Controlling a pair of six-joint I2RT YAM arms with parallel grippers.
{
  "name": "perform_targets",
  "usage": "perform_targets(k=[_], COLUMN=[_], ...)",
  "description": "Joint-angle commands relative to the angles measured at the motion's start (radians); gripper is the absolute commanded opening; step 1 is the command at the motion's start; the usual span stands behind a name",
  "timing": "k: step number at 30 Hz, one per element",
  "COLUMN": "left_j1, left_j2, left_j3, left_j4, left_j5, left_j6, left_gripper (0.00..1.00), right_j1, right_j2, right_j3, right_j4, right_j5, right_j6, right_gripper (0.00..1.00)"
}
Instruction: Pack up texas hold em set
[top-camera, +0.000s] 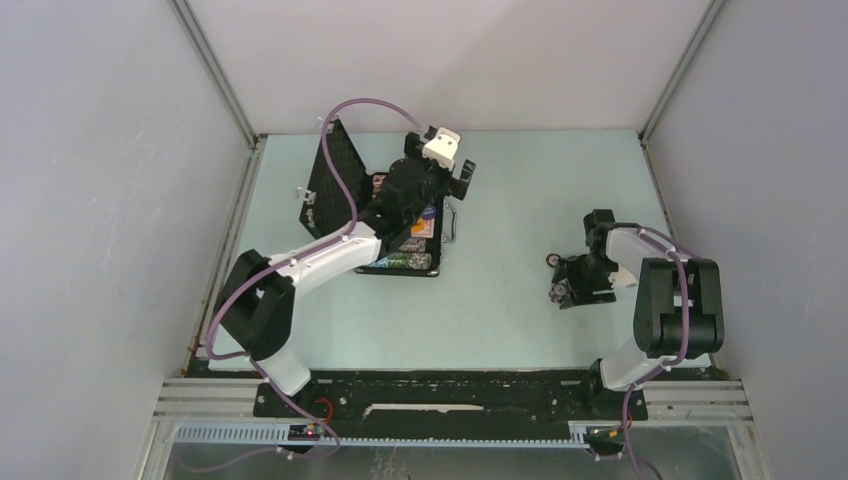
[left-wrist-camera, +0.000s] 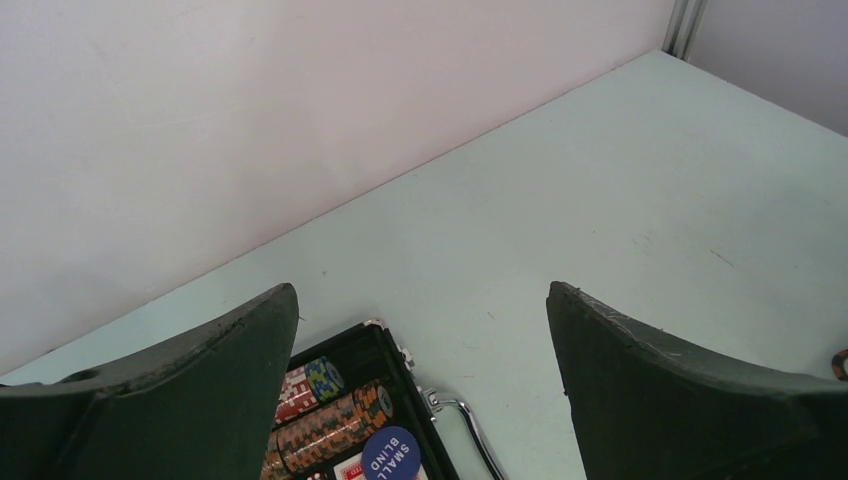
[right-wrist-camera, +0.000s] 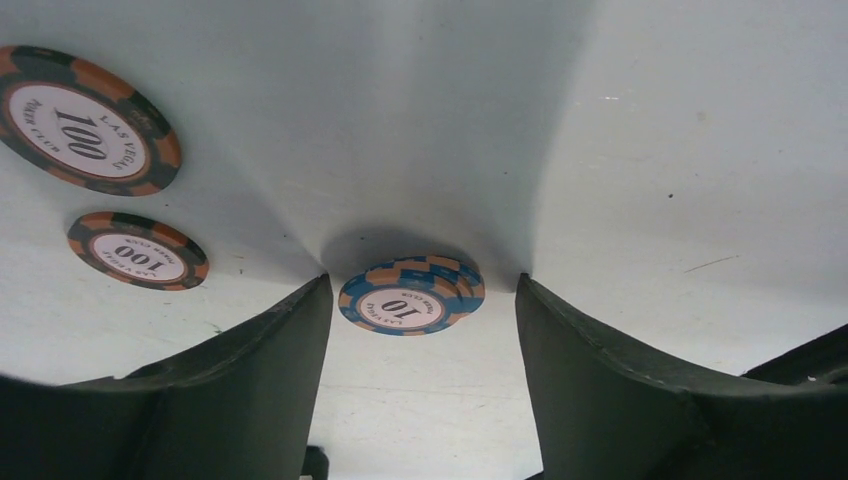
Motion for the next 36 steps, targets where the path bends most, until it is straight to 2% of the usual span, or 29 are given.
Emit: perform_targets(k=[1, 7, 14, 21, 23, 27, 29, 33, 36], left_j1=[0.006, 0.006, 0.007, 0.007, 0.007, 0.006, 0.006, 0.007, 0.007], left_j2=[-0.027, -0.03, -0.031, -0.031, -0.031, -0.03, -0.03, -0.03, -0.031], left_j3=[0.008, 0.005, 0.004, 0.003, 0.004, 0.003, 0.003, 0.002, 0.002], left_j4=[0.006, 0.007, 0.006, 0.006, 0.006, 0.007, 0.006, 0.006, 0.006], left_j5=[0.012, 0.015, 0.014, 0.014, 0.015, 0.013, 0.013, 0.013, 0.013], left_j6=[0.016, 0.017, 0.017, 0.019, 0.019, 0.019, 0.019, 0.019, 0.018], left_gripper=[1.0, 1.0, 1.0, 1.0, 1.0, 1.0, 1.0, 1.0, 1.0], right_j1=[0.031, 0.035, 0.078, 0.097, 0.099, 0.103, 0.106, 0.136, 0.159], right_j2=[0.003, 0.014, 0.021, 0.016, 0.009, -0.013, -0.031, -0.077, -0.139], right_j3=[-0.006, -0.006, -0.006, -0.007, -0.005, -0.005, -0.001, 0.015, 0.015], right_j4=[-0.034, -0.031, -0.026, -0.024, -0.02, -0.021, -0.03, -0.06, -0.076], right_j5=[0.045, 0.038, 0.035, 0.039, 0.042, 0.037, 0.038, 0.062, 0.117], right_j6=[0.065, 0.086, 0.099, 0.103, 0.095, 0.054, 0.018, -0.086, -0.227], right_gripper=[0.74, 0.69, 0.57, 0.53, 0.56, 0.81, 0.89, 0.95, 0.96])
